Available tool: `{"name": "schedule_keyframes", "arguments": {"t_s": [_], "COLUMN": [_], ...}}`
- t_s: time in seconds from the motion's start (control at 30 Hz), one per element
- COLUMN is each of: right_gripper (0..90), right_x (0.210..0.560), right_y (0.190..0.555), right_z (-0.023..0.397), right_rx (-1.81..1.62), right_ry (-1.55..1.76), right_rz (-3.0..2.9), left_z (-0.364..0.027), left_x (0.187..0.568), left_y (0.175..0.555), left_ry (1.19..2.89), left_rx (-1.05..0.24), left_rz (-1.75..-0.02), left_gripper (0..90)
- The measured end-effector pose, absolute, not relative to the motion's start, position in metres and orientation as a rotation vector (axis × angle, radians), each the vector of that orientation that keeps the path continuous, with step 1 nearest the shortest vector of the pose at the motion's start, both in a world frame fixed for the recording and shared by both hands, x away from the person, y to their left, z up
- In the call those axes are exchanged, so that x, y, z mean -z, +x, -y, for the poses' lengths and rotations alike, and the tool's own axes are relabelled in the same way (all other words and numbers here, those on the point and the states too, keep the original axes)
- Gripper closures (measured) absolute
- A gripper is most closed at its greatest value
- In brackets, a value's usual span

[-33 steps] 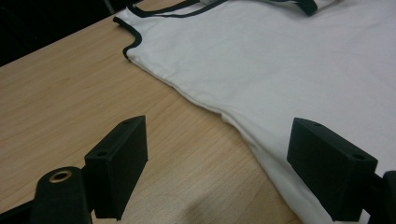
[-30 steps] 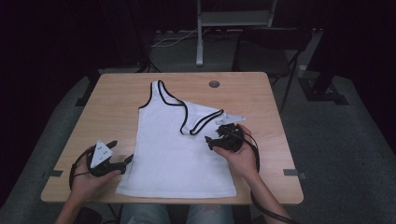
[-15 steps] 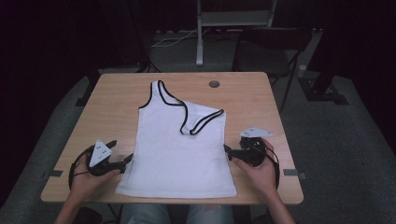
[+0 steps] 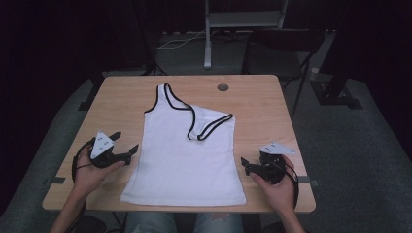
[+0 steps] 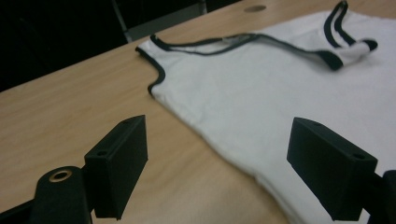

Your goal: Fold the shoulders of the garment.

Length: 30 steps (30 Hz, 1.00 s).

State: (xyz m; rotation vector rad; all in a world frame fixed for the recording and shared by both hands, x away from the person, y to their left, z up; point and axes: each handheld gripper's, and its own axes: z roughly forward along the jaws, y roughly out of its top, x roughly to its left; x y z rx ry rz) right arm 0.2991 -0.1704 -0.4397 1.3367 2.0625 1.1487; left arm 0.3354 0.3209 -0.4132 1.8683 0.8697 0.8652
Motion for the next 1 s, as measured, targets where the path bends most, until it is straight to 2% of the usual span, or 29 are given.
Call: {"name": "schedule_keyframes", "arguments": {"t_s": [0.37, 0.5, 1.0], "right_gripper": [21.4, 18.1, 18.1], "right_x": [0.444, 0.444, 0.444], "right_y": [0.295, 0.294, 0.290], "right_z": [0.175, 0.177, 0.183], "right_rx": [-1.185, -1.211, -1.256], "right_ry": [1.347, 1.348, 1.352], "right_rz": [-2.029, -2.030, -2.010], "left_z": [-0.295, -0.289, -0.271], "left_x": [0.387, 0.383, 0.378], "left_y": [0.400, 0.431, 0.522], "left_ry": [1.897, 1.919, 1.942], "left_rx": [-0.834, -0.830, -0.730], "left_rz": [-0.863, -0.893, -1.036], "left_gripper": [20.3, 20.3, 20.4]}}
